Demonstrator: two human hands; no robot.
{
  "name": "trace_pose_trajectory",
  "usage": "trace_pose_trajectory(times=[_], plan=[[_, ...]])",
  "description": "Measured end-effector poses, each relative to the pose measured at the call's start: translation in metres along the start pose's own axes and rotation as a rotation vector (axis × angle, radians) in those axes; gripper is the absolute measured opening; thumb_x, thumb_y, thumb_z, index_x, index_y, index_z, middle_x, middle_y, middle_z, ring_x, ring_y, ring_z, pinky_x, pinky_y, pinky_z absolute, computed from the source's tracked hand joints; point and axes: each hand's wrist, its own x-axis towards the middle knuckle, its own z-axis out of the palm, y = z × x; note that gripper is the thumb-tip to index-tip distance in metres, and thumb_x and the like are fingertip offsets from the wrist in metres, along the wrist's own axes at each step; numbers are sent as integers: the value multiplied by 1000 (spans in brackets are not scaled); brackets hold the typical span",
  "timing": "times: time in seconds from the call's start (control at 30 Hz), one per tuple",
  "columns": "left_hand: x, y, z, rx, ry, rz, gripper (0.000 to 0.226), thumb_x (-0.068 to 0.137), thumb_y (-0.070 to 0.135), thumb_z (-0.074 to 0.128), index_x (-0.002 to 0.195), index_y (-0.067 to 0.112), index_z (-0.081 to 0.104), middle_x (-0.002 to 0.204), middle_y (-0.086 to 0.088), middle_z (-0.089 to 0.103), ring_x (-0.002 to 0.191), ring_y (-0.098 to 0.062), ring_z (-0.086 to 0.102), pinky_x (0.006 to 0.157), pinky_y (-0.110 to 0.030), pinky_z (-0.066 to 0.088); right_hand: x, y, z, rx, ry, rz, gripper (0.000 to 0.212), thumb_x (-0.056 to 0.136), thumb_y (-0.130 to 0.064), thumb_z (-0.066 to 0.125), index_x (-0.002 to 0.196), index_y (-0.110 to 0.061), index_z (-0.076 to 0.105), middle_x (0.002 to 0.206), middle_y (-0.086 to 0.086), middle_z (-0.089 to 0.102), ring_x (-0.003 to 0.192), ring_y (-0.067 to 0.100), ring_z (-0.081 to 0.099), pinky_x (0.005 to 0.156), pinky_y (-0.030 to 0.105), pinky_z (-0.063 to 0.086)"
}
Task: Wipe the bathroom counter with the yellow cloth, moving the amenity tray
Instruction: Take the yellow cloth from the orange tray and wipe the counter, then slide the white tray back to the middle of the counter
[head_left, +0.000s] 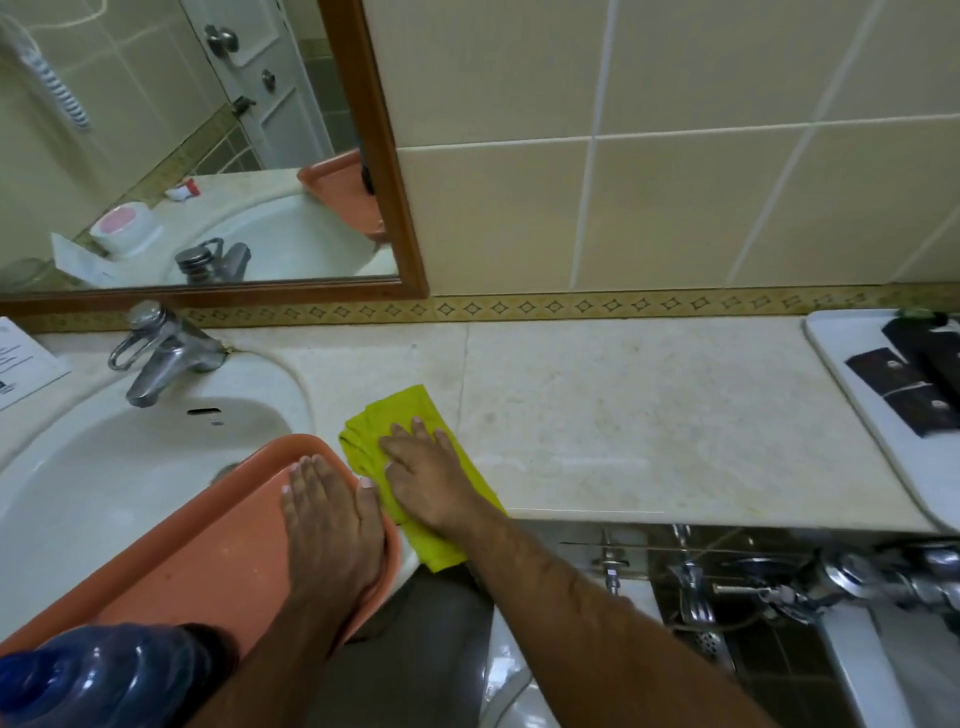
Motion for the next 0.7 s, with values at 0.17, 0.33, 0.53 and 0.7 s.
trace_pose_trajectory(times=[0.17,0.33,0.53,0.7], plan=[[-5,11,-20,137,-19,54,38,84,34,36,90,1,53,92,-24,58,90,-43,53,83,-54,46,-74,20,-68,154,99,-29,33,94,-27,56,123,-15,68,128,7,68,119,19,61,101,26,44],[-6,62,-27,315,44,163,80,85,44,27,127,-24,37,130,-49,39,123,-60,36,105,-66,26,-168,93,-179,36,327,191,30,89,-43,59,89,-17,74,84,-1,75,77,10,67,76,33,56],[-24,246,18,127,12,505,70,95,42,33,136,-14,33,135,-36,46,127,-48,42,110,-56,31,-266,196,-286,181,1106,812,37,85,-46,69,63,-17,62,60,-10,63,56,8,57,52,22,38],[-53,393,74,7,-92,638,56,97,47,32,119,0,53,111,-23,63,100,-39,58,84,-45,46,-305,255,-304,432,1208,1020,46,84,-47,68,57,-9,65,54,5,69,50,25,67,54,30,53]])
